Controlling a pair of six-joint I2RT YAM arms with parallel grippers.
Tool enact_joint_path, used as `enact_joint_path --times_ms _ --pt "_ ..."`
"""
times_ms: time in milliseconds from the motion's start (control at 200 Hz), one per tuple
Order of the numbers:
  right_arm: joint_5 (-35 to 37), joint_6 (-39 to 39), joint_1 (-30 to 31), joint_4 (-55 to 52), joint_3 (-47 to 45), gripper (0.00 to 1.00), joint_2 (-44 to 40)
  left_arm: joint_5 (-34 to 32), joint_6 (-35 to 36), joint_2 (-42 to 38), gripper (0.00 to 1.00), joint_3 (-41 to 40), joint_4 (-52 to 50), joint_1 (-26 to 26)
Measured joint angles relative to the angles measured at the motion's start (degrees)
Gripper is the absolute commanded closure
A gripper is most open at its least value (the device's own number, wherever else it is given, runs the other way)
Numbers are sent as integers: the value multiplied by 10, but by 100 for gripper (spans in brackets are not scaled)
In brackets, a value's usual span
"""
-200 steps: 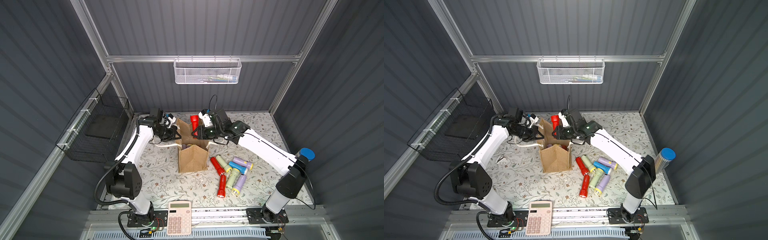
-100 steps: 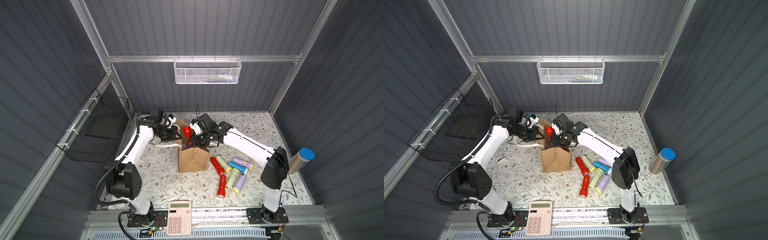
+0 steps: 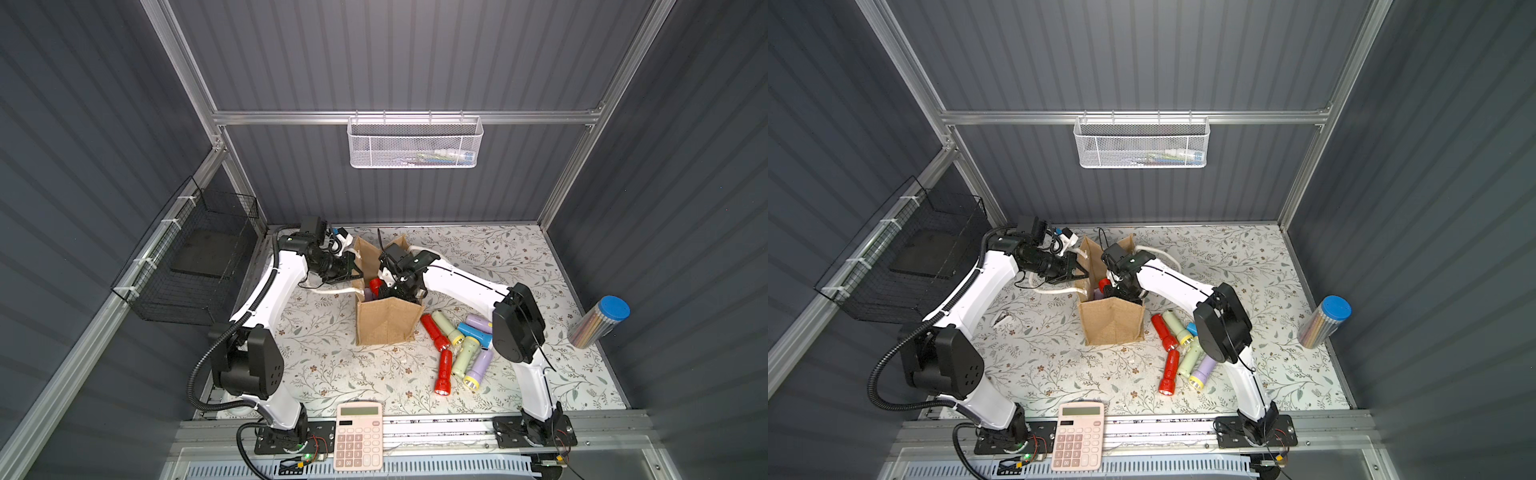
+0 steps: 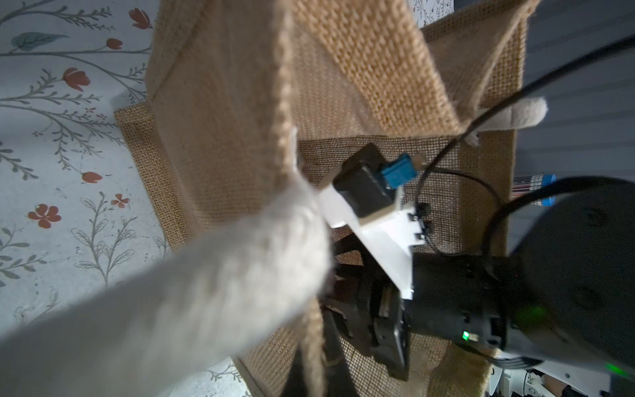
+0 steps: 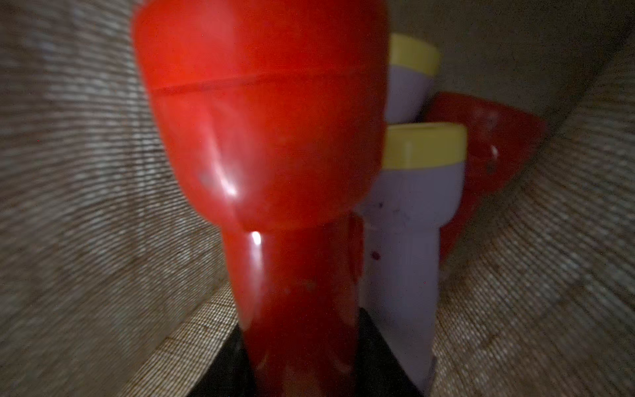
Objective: Put the flashlights into the tote bags
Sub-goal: Place the flashlight in the canvas bag.
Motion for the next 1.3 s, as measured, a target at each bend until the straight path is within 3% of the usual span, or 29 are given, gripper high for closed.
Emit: enact_joint_path --times_ms 715,1121,1301 --pt "-7 -12 2 -14 16 37 7 0 0 -3 100 -3 3 0" --pt "28 -25 -7 21 16 34 -149 -3 0 -9 100 -3 2 0" --pt "70 -25 -12 71 -41 32 -243 -3 0 -12 100 -3 2 0"
